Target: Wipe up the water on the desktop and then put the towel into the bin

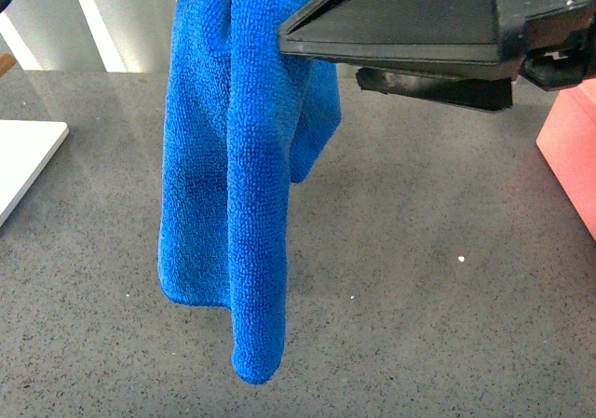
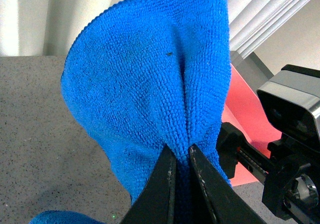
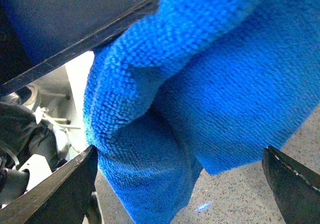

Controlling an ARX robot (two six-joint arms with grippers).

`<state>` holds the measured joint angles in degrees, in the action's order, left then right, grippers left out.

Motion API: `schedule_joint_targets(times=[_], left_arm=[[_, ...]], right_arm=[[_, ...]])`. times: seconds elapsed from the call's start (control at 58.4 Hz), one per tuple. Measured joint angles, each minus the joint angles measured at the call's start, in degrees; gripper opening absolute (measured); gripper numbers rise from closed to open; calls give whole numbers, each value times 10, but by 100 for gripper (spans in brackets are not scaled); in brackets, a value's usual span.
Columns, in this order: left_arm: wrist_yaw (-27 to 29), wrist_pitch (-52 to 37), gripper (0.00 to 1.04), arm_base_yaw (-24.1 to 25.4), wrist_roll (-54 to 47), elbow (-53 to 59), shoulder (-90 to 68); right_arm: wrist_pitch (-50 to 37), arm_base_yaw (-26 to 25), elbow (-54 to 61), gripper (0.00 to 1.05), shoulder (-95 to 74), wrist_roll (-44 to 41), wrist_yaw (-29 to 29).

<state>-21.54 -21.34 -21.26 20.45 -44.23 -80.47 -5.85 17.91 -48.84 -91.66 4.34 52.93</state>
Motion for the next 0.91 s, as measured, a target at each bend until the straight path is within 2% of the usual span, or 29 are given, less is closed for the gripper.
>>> schedule_joint_targets(times=[0.48,0.788,0.908], left_arm=[[1,0,4,0,0,0,0],[4,0,4,0,0,0,0],[4,0,4,1,0,0,0]], right_arm=[[11,33,-80,98,-102,-67,13],[-23,57,-118,97,-142,-86,26],[-44,66,-126,85,-149,-89,30]])
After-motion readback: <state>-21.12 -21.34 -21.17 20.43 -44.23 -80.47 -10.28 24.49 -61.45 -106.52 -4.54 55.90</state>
